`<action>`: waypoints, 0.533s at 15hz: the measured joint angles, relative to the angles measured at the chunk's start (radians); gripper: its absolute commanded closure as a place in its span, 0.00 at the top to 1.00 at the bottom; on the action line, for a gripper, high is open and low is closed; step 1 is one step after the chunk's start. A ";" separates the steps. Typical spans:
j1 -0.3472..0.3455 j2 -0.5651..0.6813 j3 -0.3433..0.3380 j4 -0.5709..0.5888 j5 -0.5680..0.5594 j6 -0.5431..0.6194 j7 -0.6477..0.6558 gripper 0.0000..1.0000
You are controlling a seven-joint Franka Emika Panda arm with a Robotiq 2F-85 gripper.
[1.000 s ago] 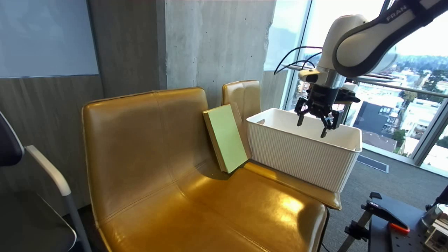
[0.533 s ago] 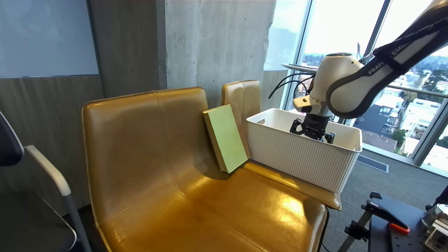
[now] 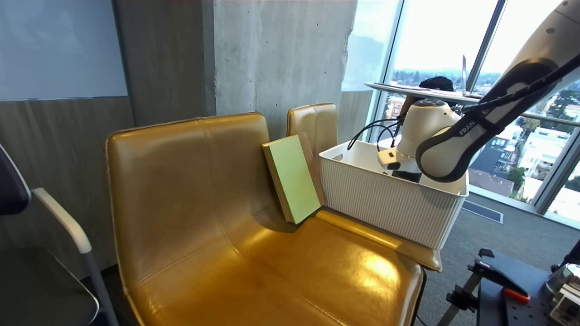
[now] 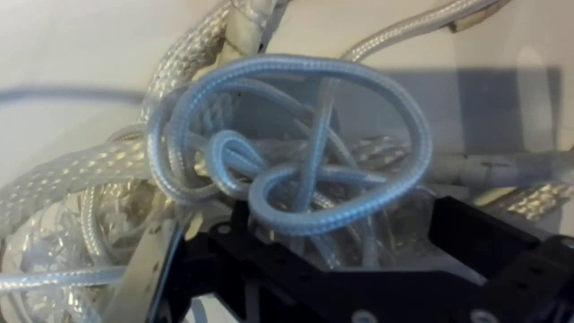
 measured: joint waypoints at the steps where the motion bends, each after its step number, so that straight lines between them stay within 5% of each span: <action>1: -0.002 0.016 -0.003 0.011 -0.003 0.003 0.000 0.59; 8: -0.006 0.024 -0.006 0.032 -0.005 0.016 0.002 0.07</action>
